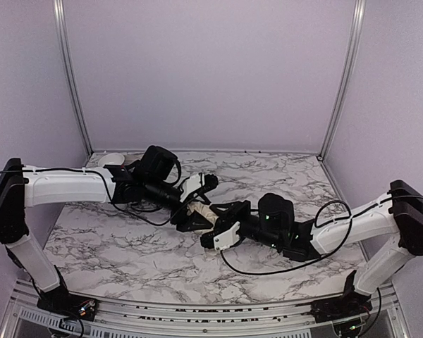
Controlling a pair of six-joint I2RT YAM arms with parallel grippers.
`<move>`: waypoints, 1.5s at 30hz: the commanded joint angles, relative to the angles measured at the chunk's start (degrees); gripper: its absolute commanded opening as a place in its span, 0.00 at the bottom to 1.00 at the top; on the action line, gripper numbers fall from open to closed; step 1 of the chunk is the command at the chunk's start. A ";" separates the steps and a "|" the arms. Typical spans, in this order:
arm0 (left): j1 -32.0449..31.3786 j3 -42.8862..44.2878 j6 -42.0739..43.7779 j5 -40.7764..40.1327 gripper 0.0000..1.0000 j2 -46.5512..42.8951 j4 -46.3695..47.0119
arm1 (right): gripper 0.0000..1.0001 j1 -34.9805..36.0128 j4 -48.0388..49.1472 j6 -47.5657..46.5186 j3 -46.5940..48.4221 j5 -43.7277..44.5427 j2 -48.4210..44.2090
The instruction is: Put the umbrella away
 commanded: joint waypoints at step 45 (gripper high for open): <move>1.14 9.81 2.69 -2.55 0.49 20.22 -10.47 | 0.00 -9.16 20.79 10.53 1.77 -2.11 2.43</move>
